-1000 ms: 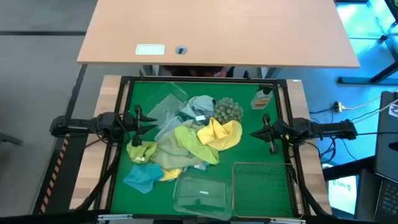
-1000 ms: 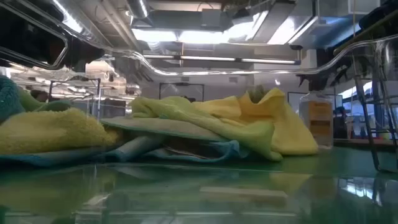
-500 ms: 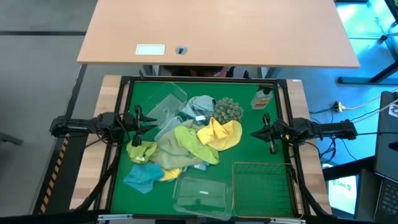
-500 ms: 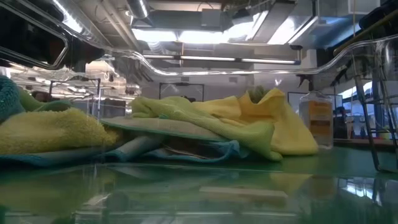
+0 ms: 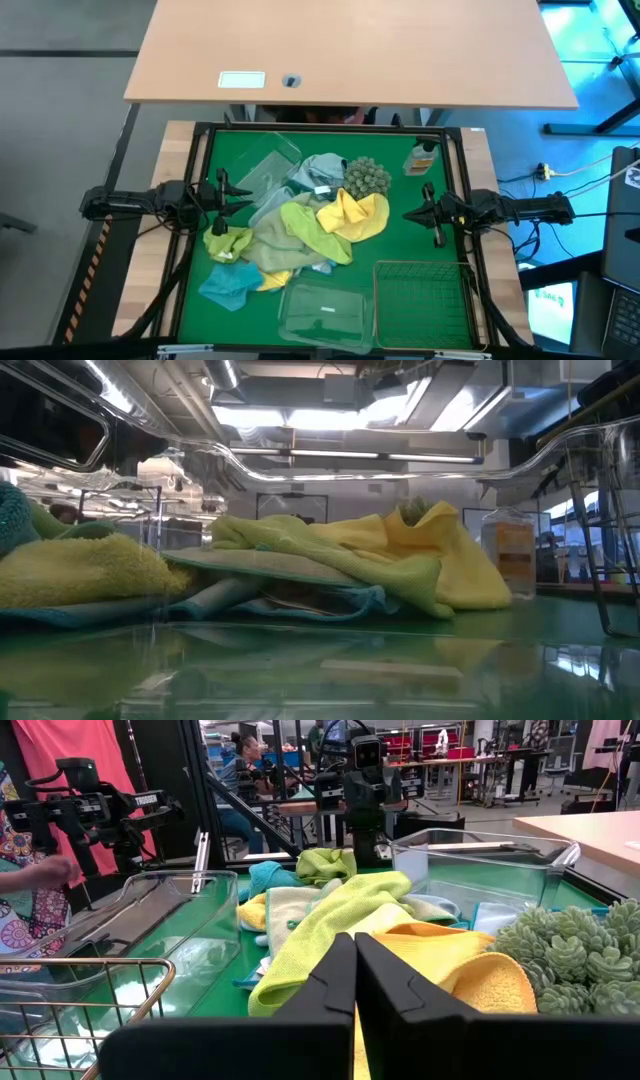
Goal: Sort microfiber towel by color & place in baskets
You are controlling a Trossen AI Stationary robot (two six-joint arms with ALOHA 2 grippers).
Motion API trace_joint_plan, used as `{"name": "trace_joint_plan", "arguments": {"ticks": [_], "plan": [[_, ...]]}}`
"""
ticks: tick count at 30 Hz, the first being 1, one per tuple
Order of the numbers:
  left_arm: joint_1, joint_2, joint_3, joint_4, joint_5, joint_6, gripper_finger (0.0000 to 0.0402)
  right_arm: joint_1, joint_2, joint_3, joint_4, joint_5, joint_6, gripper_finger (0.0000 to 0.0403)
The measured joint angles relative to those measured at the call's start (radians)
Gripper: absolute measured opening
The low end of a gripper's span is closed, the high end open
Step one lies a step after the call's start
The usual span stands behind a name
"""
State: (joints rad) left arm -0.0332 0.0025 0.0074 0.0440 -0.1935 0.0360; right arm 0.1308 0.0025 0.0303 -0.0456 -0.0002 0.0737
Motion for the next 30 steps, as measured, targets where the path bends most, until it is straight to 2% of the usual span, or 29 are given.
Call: {"name": "trace_joint_plan", "arguments": {"ticks": [11,20,24,30], "plan": [[0.0,0.0,0.0,0.0,0.0,0.0,0.0109,0.001,0.0,0.0,0.004,0.004,0.026,0.0001],[0.0,0.0,0.0,0.0,0.0,0.0,0.0109,0.001,0.0,-0.003,0.187,0.01,0.05,0.0006],[0.0,0.0,0.0,0.0,0.0,0.0,0.0109,0.0,0.0,-0.002,0.225,0.107,0.185,0.0049],[0.0,0.0,0.0,0.0,0.0,0.0,0.0109,0.0,0.013,0.032,0.236,0.191,0.244,0.0162]]}}
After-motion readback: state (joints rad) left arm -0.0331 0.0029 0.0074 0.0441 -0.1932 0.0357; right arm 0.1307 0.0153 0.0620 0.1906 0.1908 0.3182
